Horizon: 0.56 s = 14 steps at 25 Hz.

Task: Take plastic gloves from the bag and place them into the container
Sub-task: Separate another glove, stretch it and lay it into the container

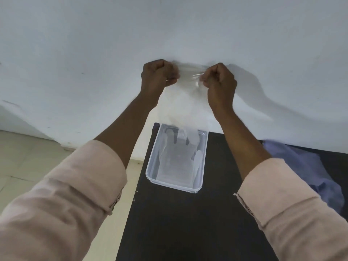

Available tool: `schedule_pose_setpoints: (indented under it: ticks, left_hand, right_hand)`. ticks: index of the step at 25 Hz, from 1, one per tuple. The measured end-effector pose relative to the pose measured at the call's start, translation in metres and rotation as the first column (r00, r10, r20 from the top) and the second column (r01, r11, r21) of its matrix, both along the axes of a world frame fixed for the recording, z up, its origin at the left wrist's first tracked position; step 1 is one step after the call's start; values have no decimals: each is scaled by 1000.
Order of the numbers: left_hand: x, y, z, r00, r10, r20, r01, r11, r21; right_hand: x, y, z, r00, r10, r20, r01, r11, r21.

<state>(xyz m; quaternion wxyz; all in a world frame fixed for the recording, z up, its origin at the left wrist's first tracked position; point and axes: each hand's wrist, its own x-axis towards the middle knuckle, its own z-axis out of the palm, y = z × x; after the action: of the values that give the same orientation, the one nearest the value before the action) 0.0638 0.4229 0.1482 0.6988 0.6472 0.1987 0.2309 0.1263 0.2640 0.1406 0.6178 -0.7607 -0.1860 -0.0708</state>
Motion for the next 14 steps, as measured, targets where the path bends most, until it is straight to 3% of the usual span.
schedule_pose_setpoints:
  ticks: [2,4,8,12,14]
  left_hand:
    - [-12,-2,-5,995,-49,92,48,999,10]
    - [-29,-5,-19,990,-78,119,79,997,-1]
    - [-67,-14,-67,991,-127,36,128,992,-20]
    - [-92,-19,-113,972,-165,-168,167,986,-4]
    - [-94,-19,-126,944,-161,-288,197,976,97]
  right_hand:
    - [-12,-6,-8,984,-30,174,31,1000,-3]
    - [-30,-13,-22,976,-18,216,21,1000,-13]
    - [-72,-33,-70,990,63,130,-54,996,-69]
    - [-101,-50,-119,995,103,8,-101,984,-150]
    - [-107,-53,-133,993,114,-22,-116,975,-190]
